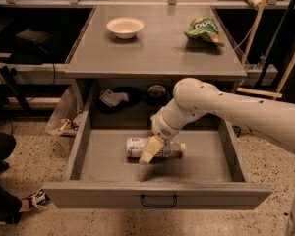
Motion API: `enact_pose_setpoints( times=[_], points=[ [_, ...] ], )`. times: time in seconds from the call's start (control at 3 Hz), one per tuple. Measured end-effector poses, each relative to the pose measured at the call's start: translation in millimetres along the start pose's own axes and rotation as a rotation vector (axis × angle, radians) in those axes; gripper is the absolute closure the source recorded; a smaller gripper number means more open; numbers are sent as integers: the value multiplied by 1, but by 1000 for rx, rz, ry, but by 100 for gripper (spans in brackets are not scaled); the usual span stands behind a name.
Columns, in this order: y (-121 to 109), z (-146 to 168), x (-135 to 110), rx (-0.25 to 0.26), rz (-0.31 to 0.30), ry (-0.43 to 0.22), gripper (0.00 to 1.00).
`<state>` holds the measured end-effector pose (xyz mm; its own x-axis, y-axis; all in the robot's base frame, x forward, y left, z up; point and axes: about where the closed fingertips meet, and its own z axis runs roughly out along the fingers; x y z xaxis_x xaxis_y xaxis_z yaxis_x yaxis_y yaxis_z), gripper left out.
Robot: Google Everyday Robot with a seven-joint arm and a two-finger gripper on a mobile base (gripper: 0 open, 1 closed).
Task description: Pick blue plastic bottle from top drawer and place on counter
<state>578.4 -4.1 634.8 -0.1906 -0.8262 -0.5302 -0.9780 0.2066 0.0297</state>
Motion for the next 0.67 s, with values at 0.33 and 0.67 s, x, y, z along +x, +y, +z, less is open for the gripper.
enact_pose_setpoints(
  times=[0.33, 0.67],
  points=[
    [15, 29, -4, -85, 2, -20, 0],
    [21, 46, 2, -134, 20, -34, 0]
  ],
)
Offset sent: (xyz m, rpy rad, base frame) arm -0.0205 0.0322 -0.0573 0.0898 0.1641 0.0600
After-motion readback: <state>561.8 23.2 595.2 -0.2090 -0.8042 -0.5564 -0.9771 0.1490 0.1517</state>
